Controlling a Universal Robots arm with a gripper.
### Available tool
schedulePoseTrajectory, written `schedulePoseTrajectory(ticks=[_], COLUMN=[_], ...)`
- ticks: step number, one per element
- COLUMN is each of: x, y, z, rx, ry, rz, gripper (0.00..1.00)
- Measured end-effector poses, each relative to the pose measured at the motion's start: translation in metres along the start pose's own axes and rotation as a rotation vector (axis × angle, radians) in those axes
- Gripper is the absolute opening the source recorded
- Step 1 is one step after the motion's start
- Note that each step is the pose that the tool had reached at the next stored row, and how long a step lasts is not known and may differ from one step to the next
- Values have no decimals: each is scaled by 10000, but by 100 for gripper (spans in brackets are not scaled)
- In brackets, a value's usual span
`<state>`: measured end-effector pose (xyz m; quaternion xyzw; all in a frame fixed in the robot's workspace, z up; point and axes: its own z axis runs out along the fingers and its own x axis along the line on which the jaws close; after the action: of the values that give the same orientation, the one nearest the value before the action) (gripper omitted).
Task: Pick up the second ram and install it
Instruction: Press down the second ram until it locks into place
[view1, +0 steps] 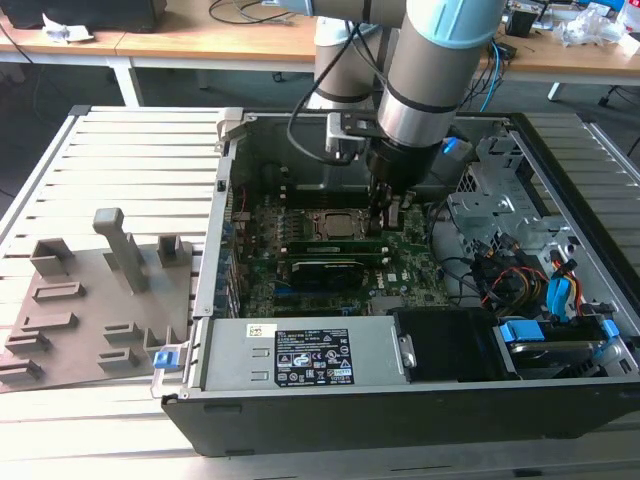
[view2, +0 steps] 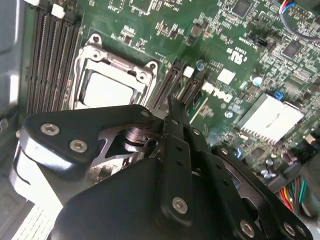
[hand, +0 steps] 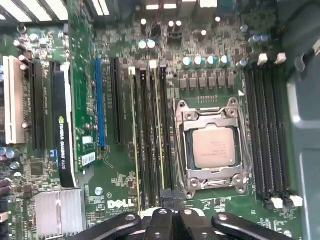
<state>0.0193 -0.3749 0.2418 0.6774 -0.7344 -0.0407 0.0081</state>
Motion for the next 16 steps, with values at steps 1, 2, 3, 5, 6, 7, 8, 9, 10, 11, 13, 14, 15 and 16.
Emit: schedulePoseTrajectory(ticks=[1, 2, 3, 5, 6, 7, 8, 9, 10, 11, 13, 14, 15, 16], x=[1, 4, 8, 17, 18, 12, 14, 22, 33, 39, 56, 61, 65, 74], y=[-3, -5, -8, -13, -13, -10, 5, 96, 226, 305, 501, 556, 598, 696], z=[18, 46, 77, 136, 142, 102, 42, 40, 48, 54, 67, 71, 74, 84], rx=[0, -2, -4, -11, -7, 20, 46, 119, 161, 177, 204, 210, 216, 231], ry=[1, 1, 0, 14, 3, -35, -9, -12, -14, -15, -18, -19, -19, -20], rz=[1, 2, 0, -1, -1, -4, -4, -9, -10, -11, -12, -14, -13, -14], gripper=[11, 11, 11, 11, 11, 11, 11, 11, 11, 11, 11, 11, 11, 11])
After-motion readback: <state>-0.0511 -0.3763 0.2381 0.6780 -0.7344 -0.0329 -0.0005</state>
